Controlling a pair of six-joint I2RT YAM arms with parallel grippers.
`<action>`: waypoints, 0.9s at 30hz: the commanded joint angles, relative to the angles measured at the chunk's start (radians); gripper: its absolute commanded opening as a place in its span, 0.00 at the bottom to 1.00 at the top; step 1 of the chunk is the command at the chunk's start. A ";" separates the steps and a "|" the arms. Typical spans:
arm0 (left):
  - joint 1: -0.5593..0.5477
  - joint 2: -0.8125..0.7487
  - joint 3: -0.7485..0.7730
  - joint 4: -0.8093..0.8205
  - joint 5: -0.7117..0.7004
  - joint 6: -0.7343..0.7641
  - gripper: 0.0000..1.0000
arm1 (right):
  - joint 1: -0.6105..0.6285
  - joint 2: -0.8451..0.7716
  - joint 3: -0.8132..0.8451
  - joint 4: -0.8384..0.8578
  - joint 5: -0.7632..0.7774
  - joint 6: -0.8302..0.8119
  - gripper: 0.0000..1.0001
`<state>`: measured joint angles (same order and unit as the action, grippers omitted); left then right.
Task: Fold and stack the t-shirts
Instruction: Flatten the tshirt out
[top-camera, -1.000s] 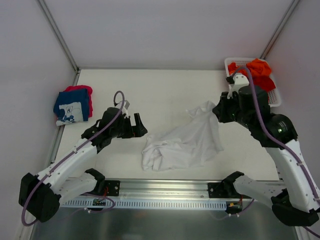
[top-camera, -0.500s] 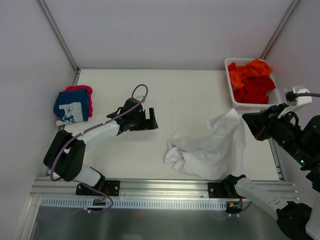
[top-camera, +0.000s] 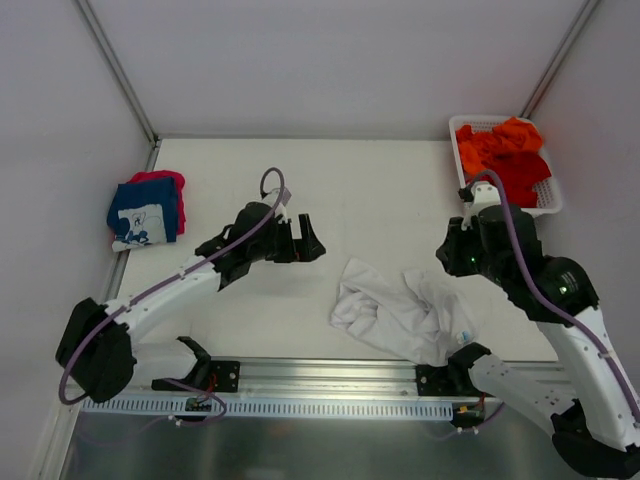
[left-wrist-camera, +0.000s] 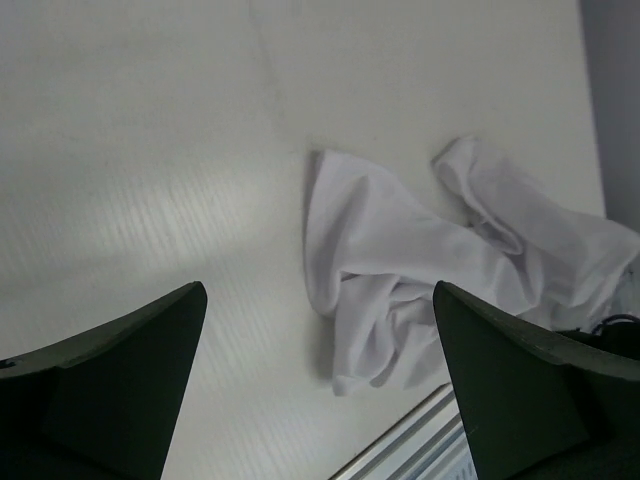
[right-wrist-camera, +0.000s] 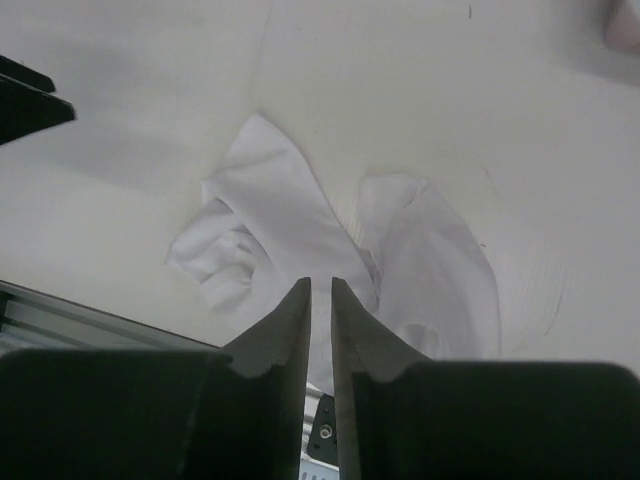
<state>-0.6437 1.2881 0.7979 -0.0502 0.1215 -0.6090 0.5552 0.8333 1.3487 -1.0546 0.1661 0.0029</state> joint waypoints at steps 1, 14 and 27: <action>-0.019 -0.157 0.021 0.043 -0.014 0.008 0.99 | 0.003 0.029 -0.055 0.129 -0.051 0.043 0.18; -0.025 -0.041 0.004 0.082 0.087 0.012 0.99 | 0.005 0.309 -0.295 0.424 -0.223 0.048 0.57; -0.025 0.024 0.032 0.082 0.083 0.046 0.99 | 0.008 0.909 -0.138 0.647 -0.422 0.120 0.50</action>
<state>-0.6559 1.3106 0.8005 -0.0017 0.1829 -0.5865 0.5560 1.7012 1.1416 -0.4789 -0.1848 0.0856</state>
